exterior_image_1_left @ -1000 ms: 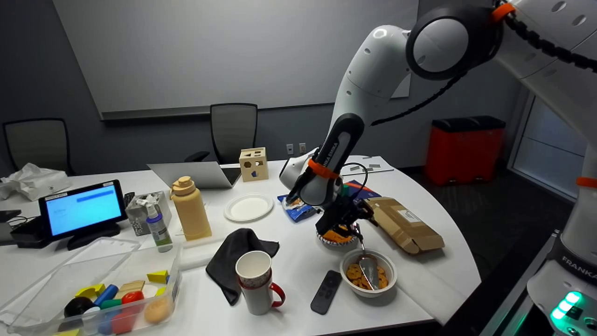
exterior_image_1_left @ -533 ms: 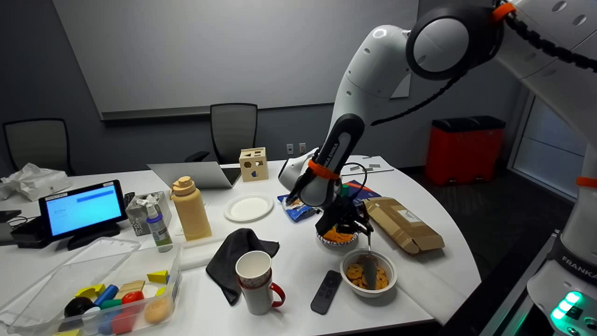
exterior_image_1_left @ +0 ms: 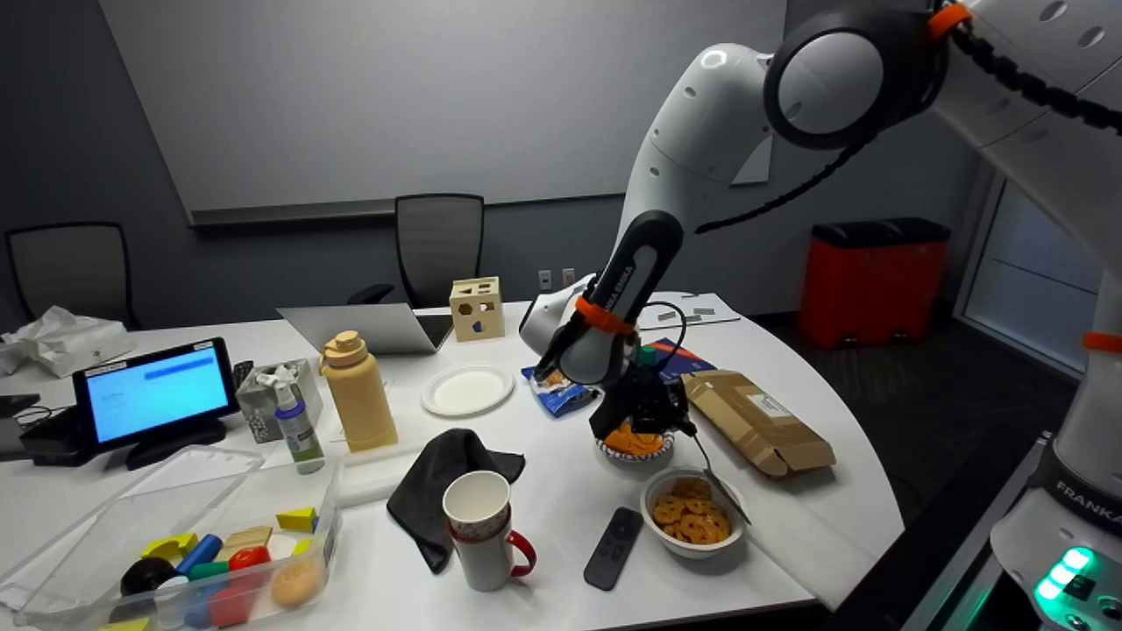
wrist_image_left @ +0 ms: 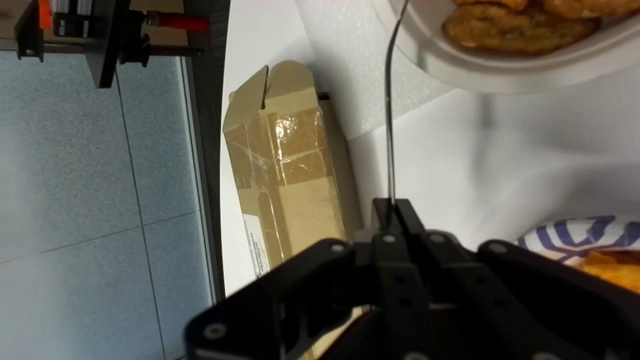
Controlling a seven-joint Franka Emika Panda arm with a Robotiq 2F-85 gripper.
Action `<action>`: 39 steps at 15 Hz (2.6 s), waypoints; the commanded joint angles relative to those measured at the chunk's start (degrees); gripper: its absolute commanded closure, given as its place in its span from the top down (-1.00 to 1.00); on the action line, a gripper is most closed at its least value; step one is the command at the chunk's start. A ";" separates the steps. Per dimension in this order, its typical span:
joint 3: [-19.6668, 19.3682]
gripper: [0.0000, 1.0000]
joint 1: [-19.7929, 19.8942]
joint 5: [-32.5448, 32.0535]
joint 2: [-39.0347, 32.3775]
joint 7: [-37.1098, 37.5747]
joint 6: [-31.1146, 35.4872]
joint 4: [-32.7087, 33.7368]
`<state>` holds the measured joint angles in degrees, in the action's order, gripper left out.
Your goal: Stir the contents in the white bowl
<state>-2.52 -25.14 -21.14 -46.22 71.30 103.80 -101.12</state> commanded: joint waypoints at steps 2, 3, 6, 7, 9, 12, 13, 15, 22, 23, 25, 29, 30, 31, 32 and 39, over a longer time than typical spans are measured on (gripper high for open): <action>0.56 -0.98 -0.26 -1.78 6.36 1.64 -1.25 -0.77; 0.75 -0.98 -0.30 -2.15 8.09 2.22 0.02 -1.55; 1.61 -0.98 -0.60 -4.19 13.36 5.38 6.83 -5.11; 1.73 -0.98 -0.86 -5.66 14.84 6.88 9.91 -6.67; 1.90 -0.98 -1.16 -8.44 16.51 9.98 16.43 -9.15; 1.74 -0.98 -1.12 -12.17 17.62 14.48 28.18 -13.60; 1.30 -0.98 -1.24 -13.56 17.86 16.06 31.79 -15.24; 0.56 -0.98 -1.31 -16.17 18.70 18.43 37.32 -18.54; -1.01 -0.98 0.29 -21.11 25.56 23.59 44.27 -26.94; -0.71 -0.98 0.91 -20.91 27.01 23.56 44.33 -27.70; -0.12 -0.98 1.92 -20.59 29.75 23.45 43.98 -29.07; 1.24 -0.98 3.39 -21.59 33.41 23.25 43.47 -32.27; 1.64 -0.98 3.70 -22.07 34.06 23.38 43.47 -33.13; 1.92 -0.98 4.02 -22.93 34.06 23.66 43.94 -33.76; 2.02 -0.98 4.28 -24.21 33.91 24.51 44.70 -34.19; -0.09 -0.98 3.54 -34.61 31.39 32.54 50.02 -36.34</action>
<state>-0.83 -20.91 -50.05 -14.85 98.39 150.40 -135.85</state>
